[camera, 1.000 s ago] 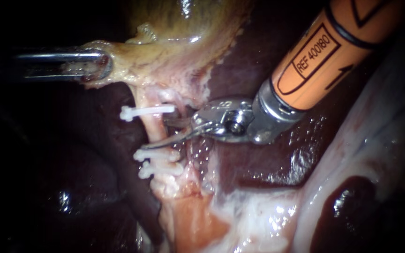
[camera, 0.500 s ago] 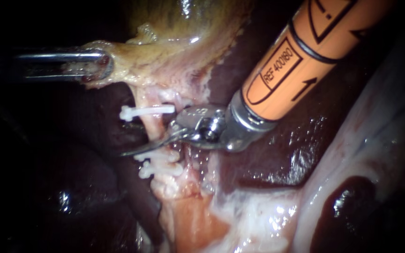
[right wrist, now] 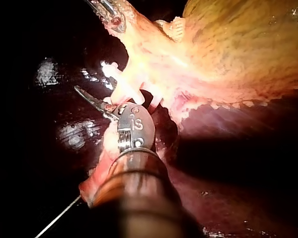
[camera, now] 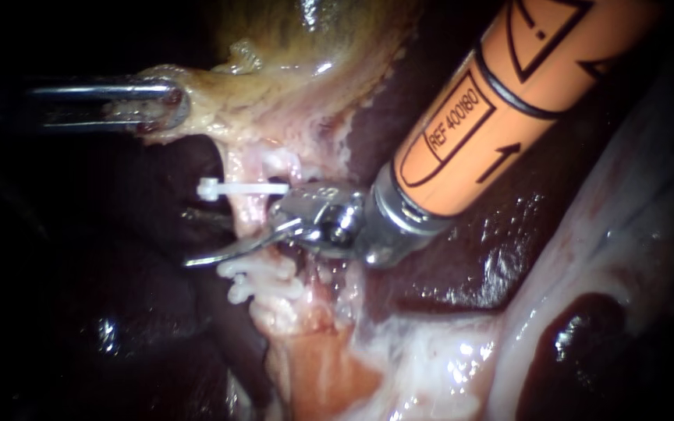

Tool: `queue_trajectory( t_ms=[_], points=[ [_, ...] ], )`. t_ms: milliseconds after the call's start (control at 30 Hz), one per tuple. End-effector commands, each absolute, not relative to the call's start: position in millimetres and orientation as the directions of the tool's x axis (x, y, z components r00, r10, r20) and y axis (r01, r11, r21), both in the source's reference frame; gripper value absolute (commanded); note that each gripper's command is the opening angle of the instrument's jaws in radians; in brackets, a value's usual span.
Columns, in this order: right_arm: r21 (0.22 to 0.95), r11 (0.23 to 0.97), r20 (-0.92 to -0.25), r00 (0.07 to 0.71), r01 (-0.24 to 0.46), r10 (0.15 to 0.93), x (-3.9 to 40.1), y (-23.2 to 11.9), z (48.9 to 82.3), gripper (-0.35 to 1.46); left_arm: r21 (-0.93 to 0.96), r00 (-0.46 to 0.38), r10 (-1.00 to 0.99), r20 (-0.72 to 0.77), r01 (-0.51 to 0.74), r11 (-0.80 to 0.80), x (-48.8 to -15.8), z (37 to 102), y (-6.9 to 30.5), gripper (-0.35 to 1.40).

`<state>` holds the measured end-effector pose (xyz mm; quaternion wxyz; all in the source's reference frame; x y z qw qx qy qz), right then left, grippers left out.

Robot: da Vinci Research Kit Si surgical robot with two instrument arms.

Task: Go to the cutting position left tube

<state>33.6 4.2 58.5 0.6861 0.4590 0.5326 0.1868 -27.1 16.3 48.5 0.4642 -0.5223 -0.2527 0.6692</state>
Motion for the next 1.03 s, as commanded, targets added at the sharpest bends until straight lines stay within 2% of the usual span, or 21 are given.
queue_trajectory(
  t_ms=[33,200,433,1033],
  points=[
    [0.826,0.508,-0.563,0.362,0.243,0.743,33.7,4.1,58.0,1.43,-0.824,-0.023,0.885,-0.464,-0.356,-0.441,-27.0,48.5,16.4,-0.35],
    [0.821,0.49,-0.569,0.346,0.293,0.745,33.9,3.5,55.6,1.43,-0.824,-0.024,0.885,-0.464,-0.356,-0.441,-27.0,48.5,16.4,-0.35],
    [0.825,0.464,-0.556,0.322,0.321,0.766,33.7,4.0,53.3,1.43,-0.823,-0.023,0.885,-0.465,-0.359,-0.441,-26.9,48.6,16.4,-0.35],
    [0.828,0.462,-0.553,0.317,0.319,0.771,33.3,4.7,52.8,1.43,-0.823,-0.022,0.885,-0.465,-0.359,-0.441,-26.9,48.6,16.4,-0.35]
  ],
)
